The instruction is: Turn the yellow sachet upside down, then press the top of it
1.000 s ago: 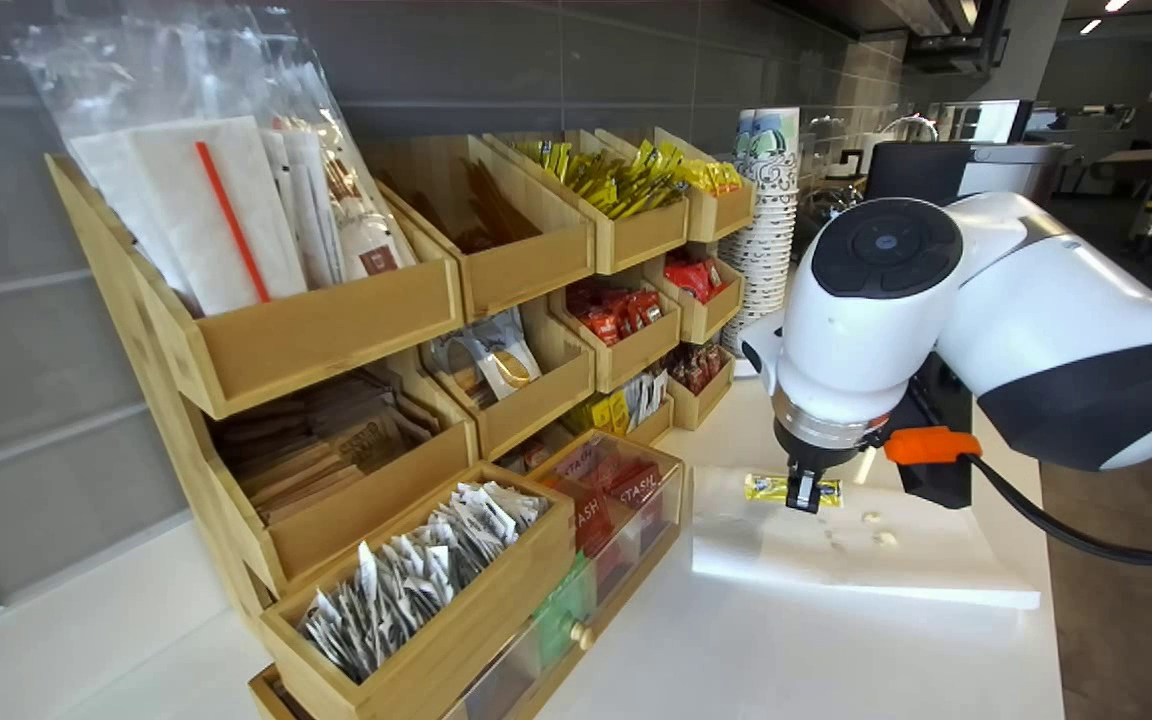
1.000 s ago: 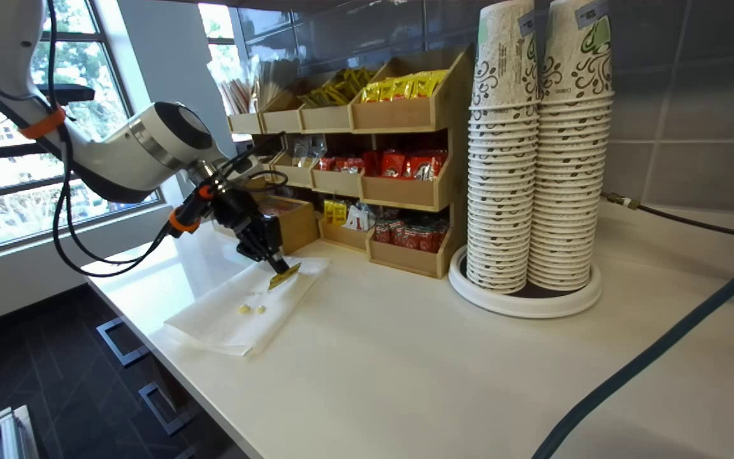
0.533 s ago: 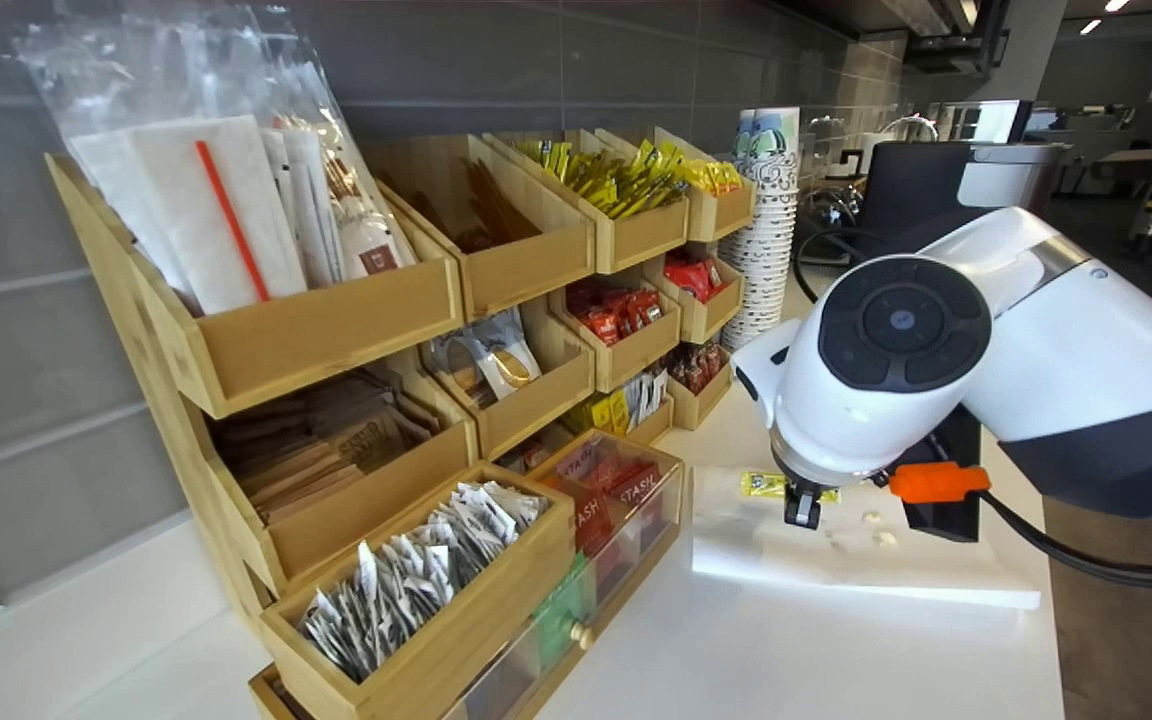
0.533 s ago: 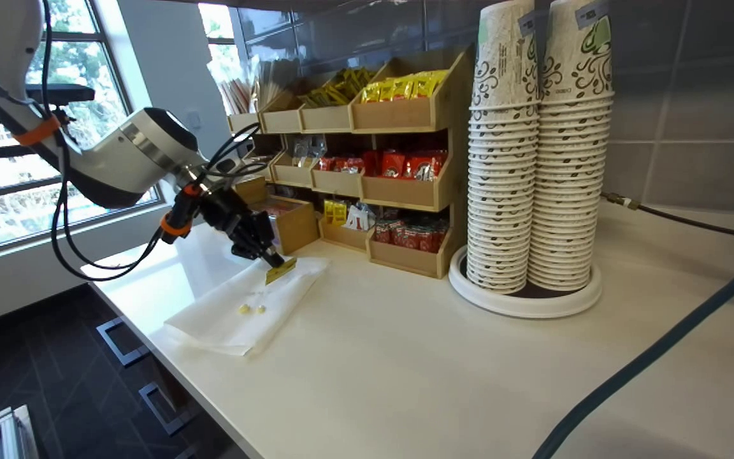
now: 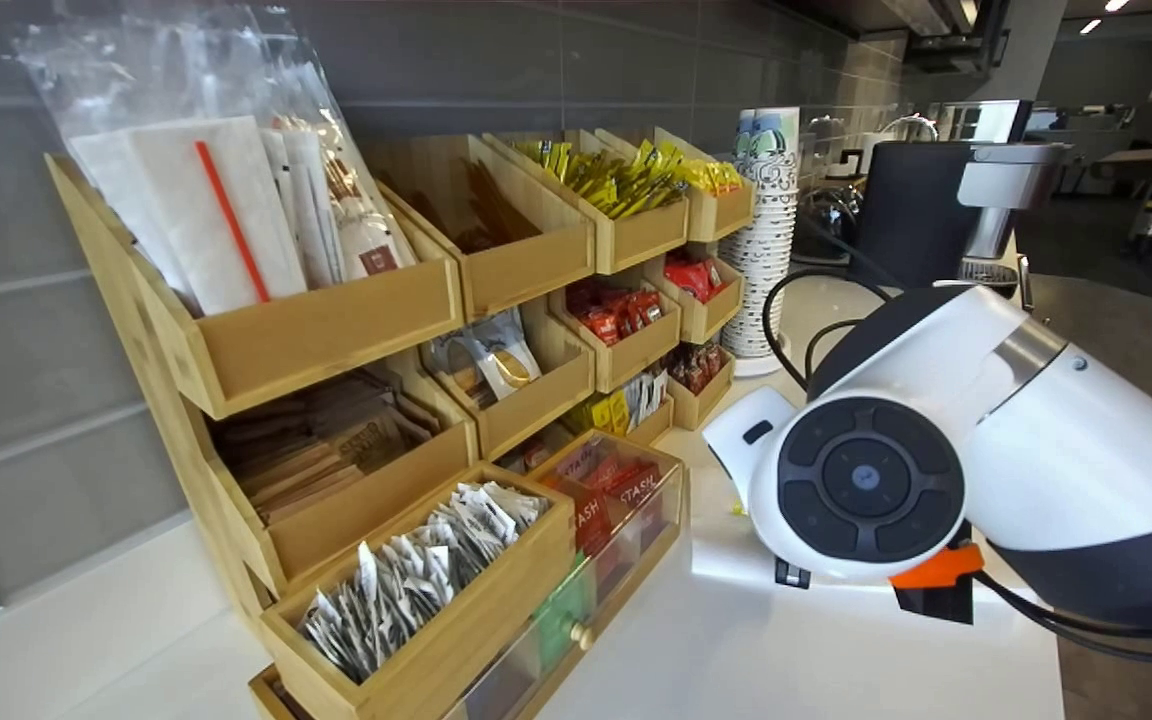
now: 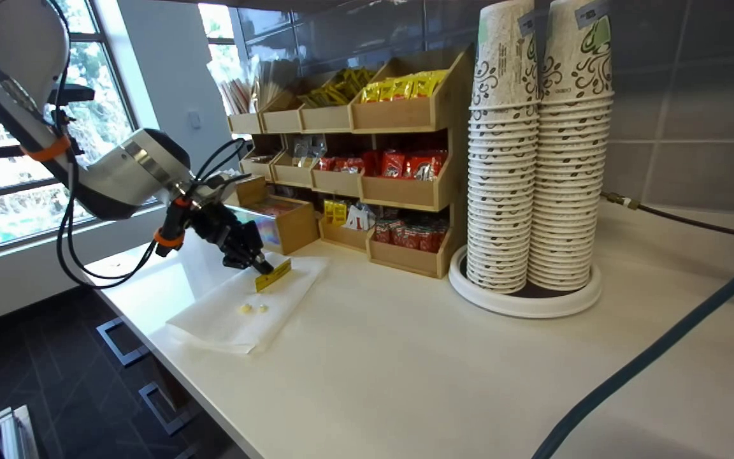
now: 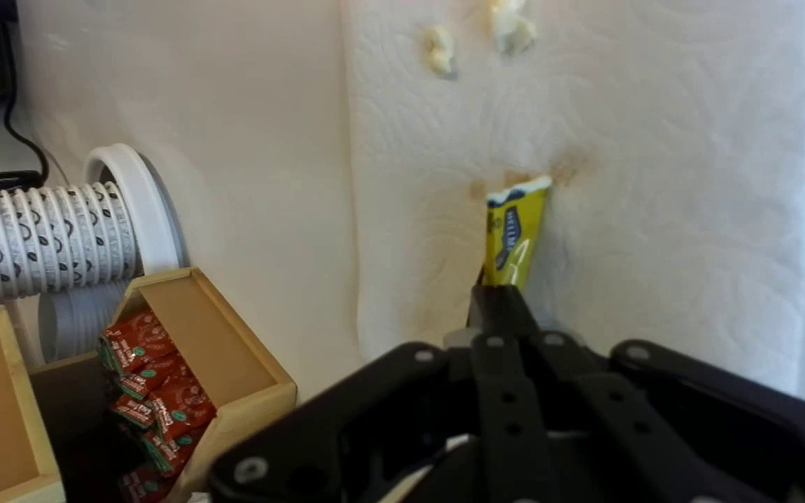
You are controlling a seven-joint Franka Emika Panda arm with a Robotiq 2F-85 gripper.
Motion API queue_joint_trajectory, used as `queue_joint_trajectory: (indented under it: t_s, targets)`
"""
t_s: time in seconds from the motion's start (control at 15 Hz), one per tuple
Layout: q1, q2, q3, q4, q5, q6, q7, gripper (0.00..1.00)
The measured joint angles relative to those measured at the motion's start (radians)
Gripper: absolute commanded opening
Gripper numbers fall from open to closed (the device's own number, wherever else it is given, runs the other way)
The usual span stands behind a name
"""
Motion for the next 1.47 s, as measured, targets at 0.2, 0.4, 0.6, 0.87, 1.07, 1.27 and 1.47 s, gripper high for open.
queue_joint_trajectory:
  t_s: [0.2, 0.4, 0.6, 0.87, 1.07, 1.27, 1.47]
  targets:
    - [0.016, 0.033, 0.001, 0.033, -0.001, -0.030, 0.000, 0.00]
    - [0.022, 0.054, 0.001, 0.056, -0.002, -0.038, 0.002, 0.00]
    - [0.022, 0.073, 0.001, 0.072, -0.002, -0.038, 0.002, 0.32]
    - [0.011, 0.067, -0.007, 0.077, -0.002, -0.038, 0.005, 0.60]
    - [-0.008, 0.046, -0.017, 0.077, -0.002, -0.037, 0.005, 0.81]
    - [-0.024, 0.034, -0.018, 0.077, 0.001, -0.019, 0.020, 0.99]
    - [-0.035, 0.029, -0.018, 0.077, 0.010, 0.029, 0.063, 1.00]
